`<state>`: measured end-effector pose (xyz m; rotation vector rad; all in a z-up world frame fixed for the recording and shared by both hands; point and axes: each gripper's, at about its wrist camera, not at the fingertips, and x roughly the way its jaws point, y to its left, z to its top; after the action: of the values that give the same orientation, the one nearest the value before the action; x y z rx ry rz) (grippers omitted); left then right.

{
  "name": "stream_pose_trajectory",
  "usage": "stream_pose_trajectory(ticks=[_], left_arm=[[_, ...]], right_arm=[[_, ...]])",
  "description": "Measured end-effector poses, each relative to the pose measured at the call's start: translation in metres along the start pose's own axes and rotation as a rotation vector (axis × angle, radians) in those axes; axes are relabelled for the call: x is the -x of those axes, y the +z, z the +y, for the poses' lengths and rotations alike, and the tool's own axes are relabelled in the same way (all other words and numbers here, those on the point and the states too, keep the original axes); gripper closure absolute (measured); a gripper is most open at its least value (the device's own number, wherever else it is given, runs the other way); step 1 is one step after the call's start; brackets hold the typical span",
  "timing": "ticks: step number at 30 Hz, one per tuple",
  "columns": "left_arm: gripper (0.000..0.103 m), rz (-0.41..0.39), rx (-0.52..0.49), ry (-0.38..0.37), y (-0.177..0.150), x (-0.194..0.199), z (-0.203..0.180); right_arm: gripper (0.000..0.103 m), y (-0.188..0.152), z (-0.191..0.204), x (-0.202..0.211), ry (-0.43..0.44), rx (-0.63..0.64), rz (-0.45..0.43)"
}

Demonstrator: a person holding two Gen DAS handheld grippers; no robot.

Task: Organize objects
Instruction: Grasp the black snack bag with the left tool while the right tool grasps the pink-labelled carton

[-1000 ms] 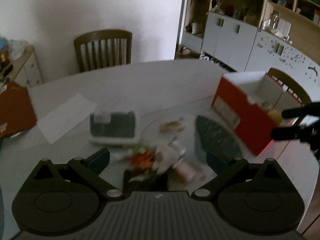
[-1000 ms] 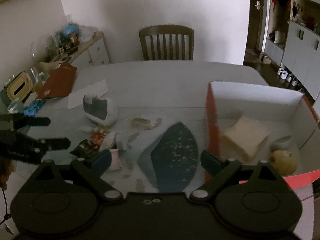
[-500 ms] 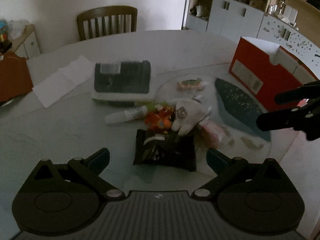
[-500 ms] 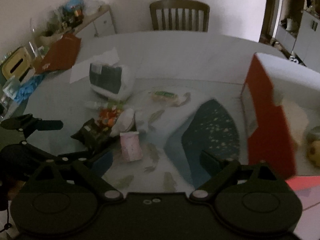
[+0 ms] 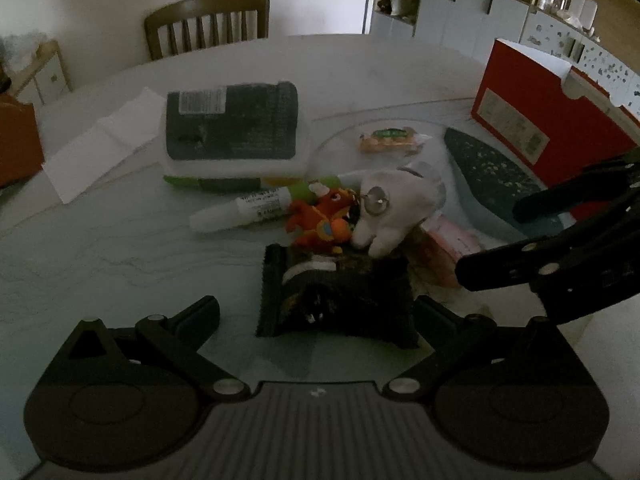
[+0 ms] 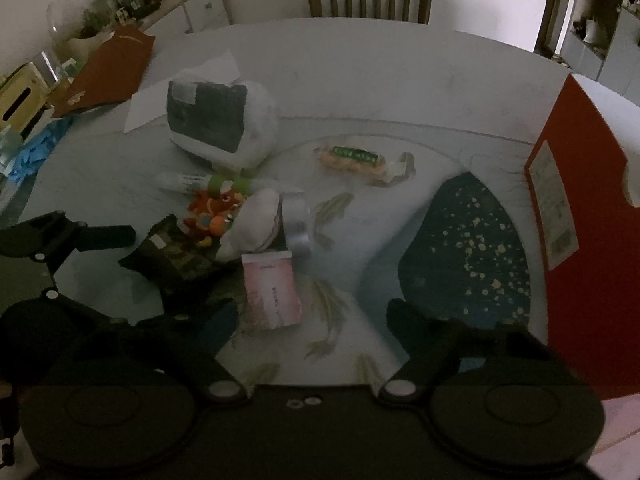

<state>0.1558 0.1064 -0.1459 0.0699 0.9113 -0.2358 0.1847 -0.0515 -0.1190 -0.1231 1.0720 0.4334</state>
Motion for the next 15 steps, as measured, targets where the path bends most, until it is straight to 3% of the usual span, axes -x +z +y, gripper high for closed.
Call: stream_pose_trajectory(ticks=[15], left_arm=[[0.005,-0.01,-0.045,0.021,0.004,-0.0054,-0.0061]], right_arm=[[0.052,0.003,0.0098,-0.0101,-0.001,0.039,0.014]])
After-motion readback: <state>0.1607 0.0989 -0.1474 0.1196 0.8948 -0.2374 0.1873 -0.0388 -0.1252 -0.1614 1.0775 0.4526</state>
